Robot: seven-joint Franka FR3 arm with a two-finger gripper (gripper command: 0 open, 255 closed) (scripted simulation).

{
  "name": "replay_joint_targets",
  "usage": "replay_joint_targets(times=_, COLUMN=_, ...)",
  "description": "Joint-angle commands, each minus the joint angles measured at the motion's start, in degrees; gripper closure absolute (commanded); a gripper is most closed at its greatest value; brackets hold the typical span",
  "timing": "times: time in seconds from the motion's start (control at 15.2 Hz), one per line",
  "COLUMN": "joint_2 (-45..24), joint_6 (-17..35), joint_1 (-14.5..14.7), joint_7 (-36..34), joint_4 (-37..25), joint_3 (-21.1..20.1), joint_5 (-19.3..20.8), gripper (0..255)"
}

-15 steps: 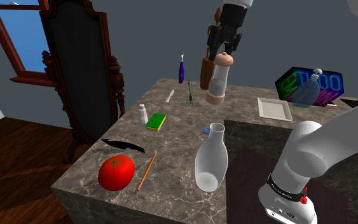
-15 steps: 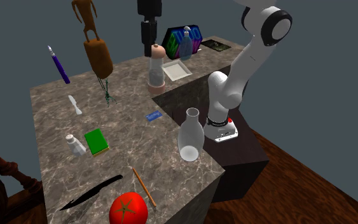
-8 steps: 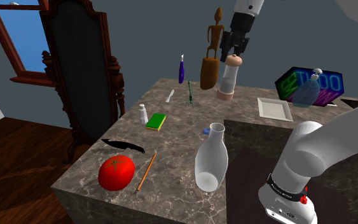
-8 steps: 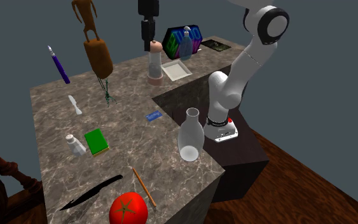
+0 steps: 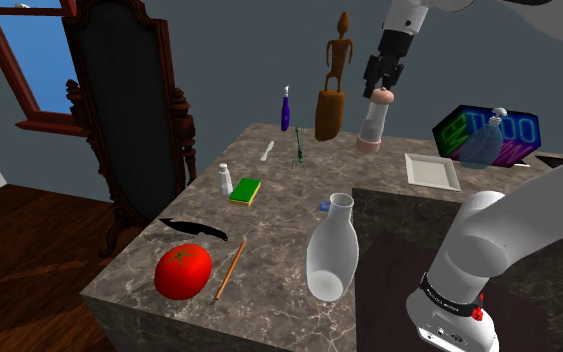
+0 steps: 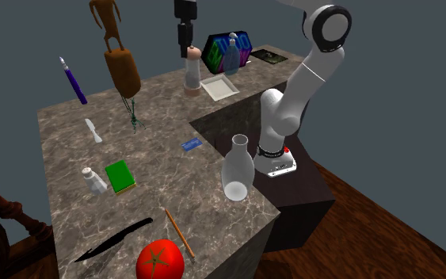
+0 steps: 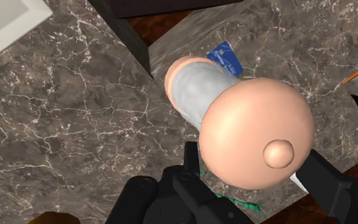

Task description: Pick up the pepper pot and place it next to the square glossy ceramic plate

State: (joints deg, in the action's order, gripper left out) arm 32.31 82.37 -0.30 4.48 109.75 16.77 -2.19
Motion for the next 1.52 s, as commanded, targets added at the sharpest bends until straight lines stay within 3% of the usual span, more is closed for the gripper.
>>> replay_joint_targets(times=0.0, joint_2=-1.7, joint_6=0.5, joint_1=-0.3, joint_7=3.1, joint_4=-1.0, joint_3=2.6, joint_5=0.7, gripper=255)
replay_joint_targets(times=0.46, joint_2=-8.7, joint_6=1.7, joint_1=-1.3, joint_7=13.8, joint_4=-5.8, joint_3=11.9, joint_5=1.7, gripper=255)
replay_joint_targets(times=0.79, joint_2=-16.1, joint_6=2.1, joint_1=-1.7, joint_7=22.4, joint_4=-11.4, joint_3=19.4, joint_5=0.0, gripper=255)
replay_joint_targets(times=1.12, joint_2=-26.7, joint_6=1.5, joint_1=-3.2, joint_7=32.3, joint_4=-19.2, joint_3=27.4, joint_5=-5.3, gripper=255)
replay_joint_targets(times=1.32, joint_2=-35.0, joint_6=-0.1, joint_1=-5.9, joint_7=39.0, joint_4=-25.3, joint_3=31.7, joint_5=-10.8, gripper=255)
replay_joint_targets(times=1.45, joint_2=-36.7, joint_6=0.3, joint_1=-7.1, joint_7=40.5, joint_4=-25.7, joint_3=32.1, joint_5=-12.0, gripper=255)
